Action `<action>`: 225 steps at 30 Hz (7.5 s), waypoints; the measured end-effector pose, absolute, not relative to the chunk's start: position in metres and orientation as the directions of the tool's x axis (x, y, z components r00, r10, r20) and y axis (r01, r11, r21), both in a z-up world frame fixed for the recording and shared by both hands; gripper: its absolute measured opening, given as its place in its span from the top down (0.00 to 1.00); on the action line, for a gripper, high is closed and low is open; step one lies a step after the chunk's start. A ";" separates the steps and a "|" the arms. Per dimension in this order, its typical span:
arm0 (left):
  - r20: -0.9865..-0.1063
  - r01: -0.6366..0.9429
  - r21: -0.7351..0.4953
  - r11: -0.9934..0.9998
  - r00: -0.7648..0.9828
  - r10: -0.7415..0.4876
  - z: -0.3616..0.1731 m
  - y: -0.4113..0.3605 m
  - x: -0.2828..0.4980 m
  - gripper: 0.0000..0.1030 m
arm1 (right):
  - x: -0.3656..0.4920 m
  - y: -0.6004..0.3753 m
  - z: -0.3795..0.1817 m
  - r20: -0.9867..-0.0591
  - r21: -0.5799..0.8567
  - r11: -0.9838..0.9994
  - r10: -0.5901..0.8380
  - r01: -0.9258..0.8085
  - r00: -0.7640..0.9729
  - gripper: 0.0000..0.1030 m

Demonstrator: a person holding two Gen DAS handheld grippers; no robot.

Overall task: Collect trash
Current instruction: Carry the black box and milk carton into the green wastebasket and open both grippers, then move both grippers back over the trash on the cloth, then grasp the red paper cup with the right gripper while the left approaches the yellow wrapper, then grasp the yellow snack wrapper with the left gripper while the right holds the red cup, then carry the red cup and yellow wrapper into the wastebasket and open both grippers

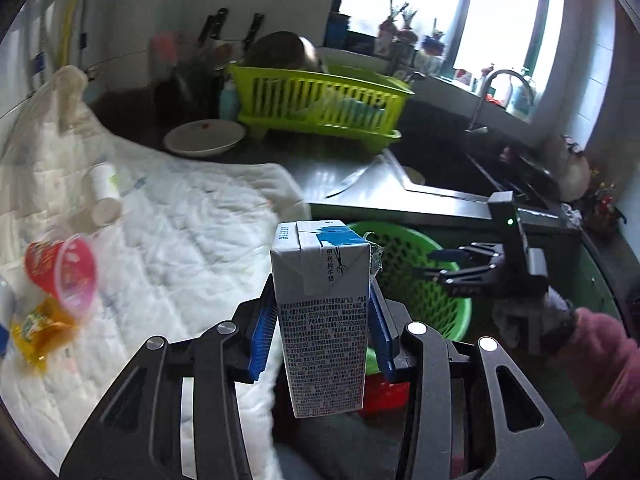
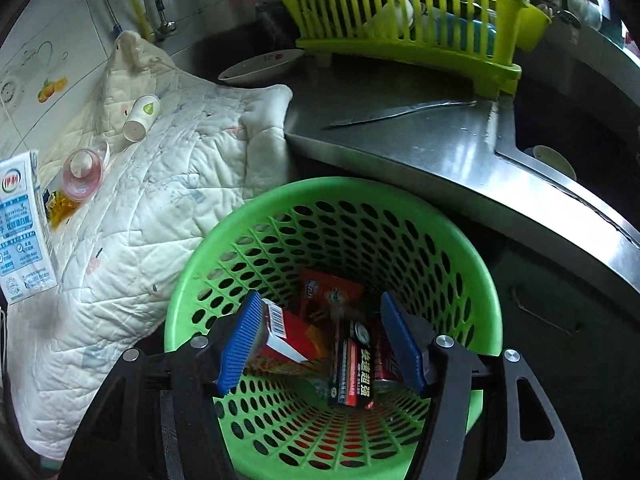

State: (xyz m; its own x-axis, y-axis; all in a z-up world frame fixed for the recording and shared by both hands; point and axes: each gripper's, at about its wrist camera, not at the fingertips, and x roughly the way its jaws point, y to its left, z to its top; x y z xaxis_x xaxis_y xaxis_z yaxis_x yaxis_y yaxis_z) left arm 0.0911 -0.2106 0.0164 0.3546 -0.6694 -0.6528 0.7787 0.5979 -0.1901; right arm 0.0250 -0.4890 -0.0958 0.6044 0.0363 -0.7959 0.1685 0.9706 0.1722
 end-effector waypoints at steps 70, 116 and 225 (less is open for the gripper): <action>-0.684 0.373 -0.217 0.902 0.601 -0.413 -0.004 -0.052 0.158 0.40 | 0.087 -0.339 -0.012 -0.655 0.177 0.959 0.282 -0.220 0.701 0.22; -0.746 0.223 -0.216 0.951 0.590 -0.308 -0.061 0.054 0.239 0.35 | 0.331 -0.120 -0.033 -0.842 0.110 0.843 0.361 -0.527 0.402 0.12; -0.763 0.082 -0.324 0.943 0.567 -0.311 -0.045 -0.066 0.250 0.92 | 0.145 -0.356 -0.021 -0.753 0.293 0.916 0.398 -0.275 0.523 0.31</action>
State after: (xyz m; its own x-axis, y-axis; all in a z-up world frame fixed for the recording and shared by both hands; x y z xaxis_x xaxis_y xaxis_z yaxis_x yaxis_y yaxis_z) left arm 0.2504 -0.0661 -0.0447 0.5666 -0.3112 -0.7630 0.0817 0.9426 -0.3238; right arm 0.1450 -0.3560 -0.0207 0.5233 0.3980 -0.7535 -0.2751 0.9158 0.2926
